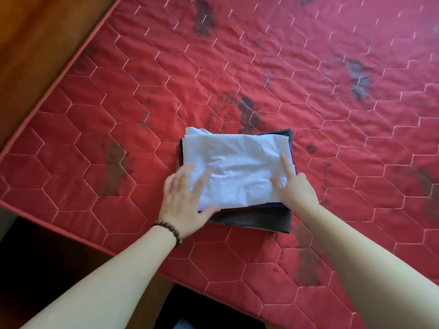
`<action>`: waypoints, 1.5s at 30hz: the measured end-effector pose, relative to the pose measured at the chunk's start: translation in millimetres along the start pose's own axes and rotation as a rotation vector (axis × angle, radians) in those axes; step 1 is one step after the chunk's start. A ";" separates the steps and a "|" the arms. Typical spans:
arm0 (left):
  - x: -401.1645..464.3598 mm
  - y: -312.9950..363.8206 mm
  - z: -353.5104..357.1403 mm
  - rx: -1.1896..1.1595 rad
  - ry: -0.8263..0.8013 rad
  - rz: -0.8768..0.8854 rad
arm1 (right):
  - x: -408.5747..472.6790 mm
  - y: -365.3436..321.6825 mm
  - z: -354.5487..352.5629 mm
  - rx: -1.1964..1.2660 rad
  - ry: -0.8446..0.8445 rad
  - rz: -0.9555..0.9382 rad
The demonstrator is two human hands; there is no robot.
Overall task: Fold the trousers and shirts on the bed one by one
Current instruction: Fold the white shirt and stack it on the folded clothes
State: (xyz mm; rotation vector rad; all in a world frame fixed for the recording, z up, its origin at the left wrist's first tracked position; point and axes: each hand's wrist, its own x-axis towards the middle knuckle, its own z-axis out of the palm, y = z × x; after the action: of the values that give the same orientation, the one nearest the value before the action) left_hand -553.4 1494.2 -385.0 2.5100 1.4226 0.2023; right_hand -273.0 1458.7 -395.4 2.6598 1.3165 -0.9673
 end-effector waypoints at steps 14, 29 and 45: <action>12.2 28.6 28.4 0.492 -0.277 0.122 | -4.4 -8.7 -2.8 0.127 -0.024 0.046; 23.6 32.1 22.5 0.492 -0.272 0.195 | -5.4 -23.1 -23.8 0.221 0.031 0.009; 61.9 32.1 8.2 0.286 -0.008 0.282 | -21.8 -66.5 22.0 -0.183 0.333 -0.495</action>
State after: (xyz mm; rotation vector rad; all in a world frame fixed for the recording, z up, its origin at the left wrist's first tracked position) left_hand -493.2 1530.3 -383.9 2.9372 1.1589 0.0395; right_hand -342.5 1479.9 -385.3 2.4737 2.0836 -0.3915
